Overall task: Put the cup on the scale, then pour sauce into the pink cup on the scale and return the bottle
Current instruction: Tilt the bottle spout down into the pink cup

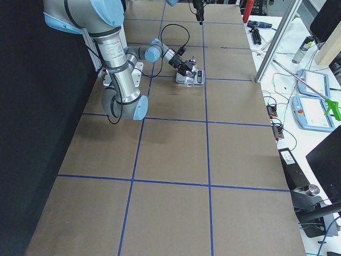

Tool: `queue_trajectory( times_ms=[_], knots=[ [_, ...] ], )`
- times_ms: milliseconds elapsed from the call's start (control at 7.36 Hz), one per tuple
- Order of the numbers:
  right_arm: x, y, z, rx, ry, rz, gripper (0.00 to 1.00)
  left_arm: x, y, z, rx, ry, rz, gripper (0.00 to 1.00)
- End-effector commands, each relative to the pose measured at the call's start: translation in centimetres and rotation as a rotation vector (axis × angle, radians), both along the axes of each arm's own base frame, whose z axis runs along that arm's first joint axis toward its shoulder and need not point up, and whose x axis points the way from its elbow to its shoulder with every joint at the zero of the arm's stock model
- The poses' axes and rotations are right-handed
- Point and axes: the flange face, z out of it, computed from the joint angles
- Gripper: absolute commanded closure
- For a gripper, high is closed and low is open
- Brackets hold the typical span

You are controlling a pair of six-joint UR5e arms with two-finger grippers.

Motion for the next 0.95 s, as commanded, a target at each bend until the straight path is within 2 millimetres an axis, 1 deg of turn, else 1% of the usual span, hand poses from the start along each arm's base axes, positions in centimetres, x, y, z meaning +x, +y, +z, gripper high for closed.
queue_trajectory(
  times_ms=[0, 272, 544, 815],
  knots=[
    [-0.5, -0.4, -0.2, 0.044, 0.087, -0.012, 1.0, 0.0, 0.1, -0.2, 0.0, 0.004, -0.003, 0.4],
    [-1.5, -0.9, 0.2, 0.068, 0.146, -0.013, 1.0, -0.2, 0.4, -0.2, 0.001, 0.005, -0.003, 0.4],
    [-1.7, -1.2, 0.0, 0.094, 0.202, -0.025, 1.0, -0.3, 0.5, -0.4, 0.003, 0.007, -0.004, 0.4],
    [-2.2, -1.5, 0.6, 0.114, 0.262, -0.032, 1.0, -0.3, 0.5, -0.4, 0.004, 0.008, -0.004, 0.4]
  ],
)
